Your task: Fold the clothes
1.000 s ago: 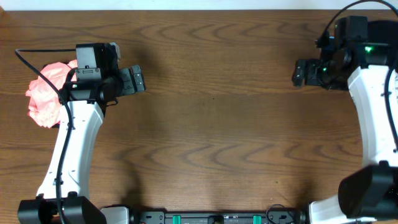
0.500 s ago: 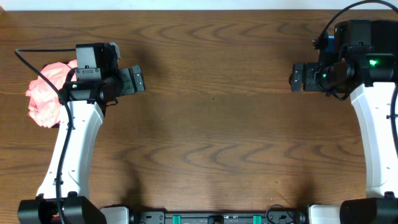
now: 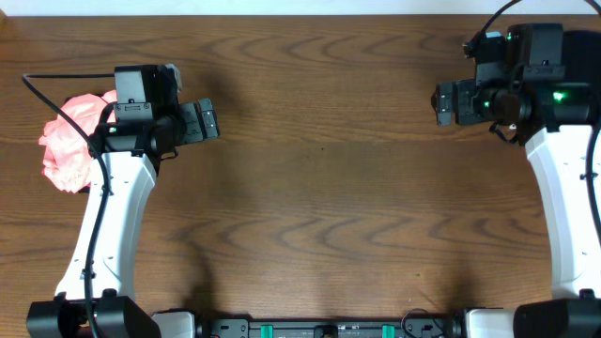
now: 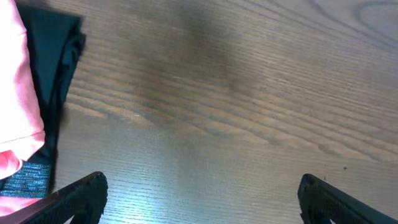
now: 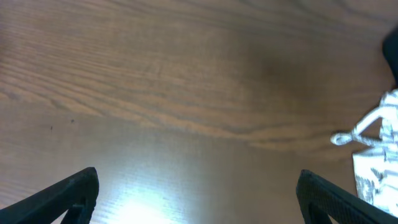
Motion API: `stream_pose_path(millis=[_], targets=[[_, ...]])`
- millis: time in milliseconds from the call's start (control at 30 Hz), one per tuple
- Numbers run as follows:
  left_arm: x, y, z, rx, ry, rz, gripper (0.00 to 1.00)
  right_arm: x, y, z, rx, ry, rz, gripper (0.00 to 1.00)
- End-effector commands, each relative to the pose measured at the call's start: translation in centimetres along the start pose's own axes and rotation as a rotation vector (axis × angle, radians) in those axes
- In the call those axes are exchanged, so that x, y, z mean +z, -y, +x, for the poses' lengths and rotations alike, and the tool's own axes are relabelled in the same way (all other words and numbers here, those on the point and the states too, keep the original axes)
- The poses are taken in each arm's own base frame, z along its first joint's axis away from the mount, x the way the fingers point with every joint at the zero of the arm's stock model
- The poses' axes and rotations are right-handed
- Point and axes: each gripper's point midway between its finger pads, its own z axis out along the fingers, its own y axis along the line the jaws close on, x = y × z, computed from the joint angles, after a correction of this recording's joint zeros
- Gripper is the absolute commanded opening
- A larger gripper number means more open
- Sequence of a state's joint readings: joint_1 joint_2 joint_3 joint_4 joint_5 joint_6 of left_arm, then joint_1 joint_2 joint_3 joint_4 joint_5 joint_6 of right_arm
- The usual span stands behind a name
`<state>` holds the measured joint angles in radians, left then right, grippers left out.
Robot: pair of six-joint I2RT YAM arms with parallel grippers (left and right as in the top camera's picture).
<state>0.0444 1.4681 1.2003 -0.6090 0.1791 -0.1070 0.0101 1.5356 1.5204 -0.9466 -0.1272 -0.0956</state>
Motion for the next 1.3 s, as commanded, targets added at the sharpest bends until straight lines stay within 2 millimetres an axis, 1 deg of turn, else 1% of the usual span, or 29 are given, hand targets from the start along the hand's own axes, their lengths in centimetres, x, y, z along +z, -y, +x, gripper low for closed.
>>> stream_pose_path(millis=[0, 100, 200, 333, 467, 600, 667, 767, 867, 1067, 1167, 1233, 1267], targets=[[0.1, -0.2, 0.0, 0.009, 0.0, -0.012, 0.98, -1.1, -1.4, 0.2, -0.064, 0.07, -0.031, 0.99], [0.1, -0.2, 0.0, 0.009, 0.0, -0.012, 0.98, -2.2, -1.8, 0.6, -0.085, 0.176, -0.024, 0.99], [0.1, -0.2, 0.0, 0.009, 0.0, -0.012, 0.98, -3.1, -2.0, 2.1, -0.098, 0.274, -0.013, 0.99], [0.1, -0.2, 0.0, 0.009, 0.0, -0.012, 0.98, -4.0, -2.0, 5.4, -0.111, 0.397, 0.019, 0.99], [0.1, -0.2, 0.0, 0.009, 0.0, -0.012, 0.98, -4.1, -2.1, 8.9, -0.119, 0.496, 0.041, 0.99], [0.1, -0.2, 0.0, 0.009, 0.0, -0.012, 0.98, -4.1, -2.3, 11.6, -0.131, 0.602, 0.052, 0.99], [0.1, -0.2, 0.0, 0.009, 0.0, -0.012, 0.98, -4.2, -2.3, 12.6, -0.137, 0.661, 0.062, 0.98], [0.1, -0.2, 0.0, 0.009, 0.0, -0.012, 0.98, -4.8, -2.3, 13.2, -0.146, 0.762, 0.078, 0.99], [0.1, -0.2, 0.0, 0.009, 0.0, -0.012, 0.98, -5.8, -2.2, 13.2, -0.152, 0.867, 0.101, 0.99], [0.1, -0.2, 0.0, 0.009, 0.0, -0.012, 0.98, -8.8, -1.5, 12.5, -0.145, 1.068, 0.177, 0.99], [0.1, -0.2, 0.0, 0.009, 0.0, -0.012, 0.98, -10.4, -1.6, 12.2, -0.199, 1.16, 0.22, 0.99], [0.1, -0.2, 0.0, 0.009, 0.0, -0.012, 0.98, -11.0, -1.7, 12.1, -0.245, 1.201, 0.254, 0.99], [0.1, -0.2, 0.0, 0.009, 0.0, -0.012, 0.98, -10.9, -1.9, 12.1, -0.274, 1.205, 0.265, 0.99]])
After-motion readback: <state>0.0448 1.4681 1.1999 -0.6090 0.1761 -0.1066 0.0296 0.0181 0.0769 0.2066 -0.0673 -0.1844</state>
